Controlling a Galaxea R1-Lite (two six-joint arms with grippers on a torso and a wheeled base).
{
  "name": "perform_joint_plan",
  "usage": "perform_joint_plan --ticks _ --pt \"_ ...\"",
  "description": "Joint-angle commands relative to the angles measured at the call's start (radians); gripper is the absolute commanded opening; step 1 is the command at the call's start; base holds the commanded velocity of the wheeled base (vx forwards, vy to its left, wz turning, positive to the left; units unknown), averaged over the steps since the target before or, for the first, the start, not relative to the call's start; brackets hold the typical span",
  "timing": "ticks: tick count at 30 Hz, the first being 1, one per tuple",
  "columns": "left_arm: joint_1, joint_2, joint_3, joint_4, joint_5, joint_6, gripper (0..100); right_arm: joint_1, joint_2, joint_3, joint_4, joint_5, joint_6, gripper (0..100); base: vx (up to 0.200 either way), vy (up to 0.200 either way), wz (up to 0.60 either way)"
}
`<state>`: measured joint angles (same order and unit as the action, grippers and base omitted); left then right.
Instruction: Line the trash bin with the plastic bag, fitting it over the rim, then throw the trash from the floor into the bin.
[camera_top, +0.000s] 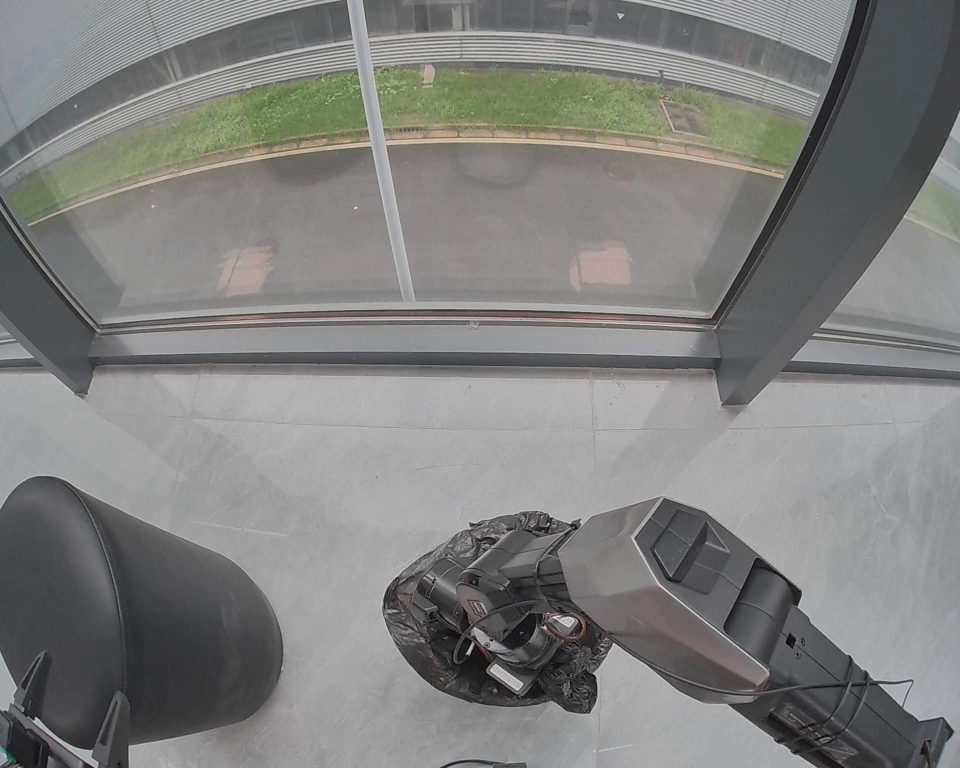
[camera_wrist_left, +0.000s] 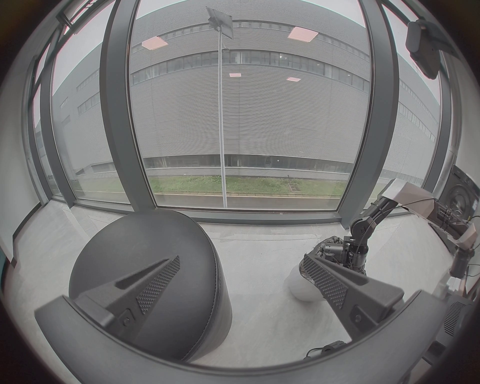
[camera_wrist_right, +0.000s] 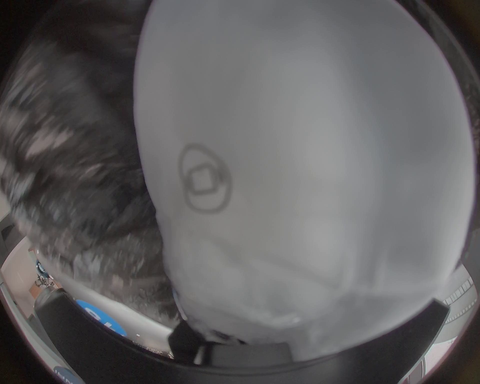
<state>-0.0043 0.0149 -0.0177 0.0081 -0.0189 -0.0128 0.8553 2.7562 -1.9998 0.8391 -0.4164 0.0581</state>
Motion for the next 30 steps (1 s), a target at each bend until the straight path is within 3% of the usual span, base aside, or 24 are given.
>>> perform_joint_plan --ticks 1,15,30 --pt "0.0 -0.013 0.016 0.0 -0.001 0.004 100 -0.039 0.013 0.0 -0.068 -0.015 -0.015 0 0.0 0.0 0.0" --pt "0.0 -0.013 0.016 0.0 -0.001 0.004 100 -0.038 -0.024 0.0 -0.276 -0.074 -0.052 0 0.0 0.0 0.0" --pt "0.0 -0.013 0.016 0.0 -0.001 0.004 100 0.004 -0.026 0.0 -0.425 -0.085 -0.043 0 0.0 0.0 0.0"
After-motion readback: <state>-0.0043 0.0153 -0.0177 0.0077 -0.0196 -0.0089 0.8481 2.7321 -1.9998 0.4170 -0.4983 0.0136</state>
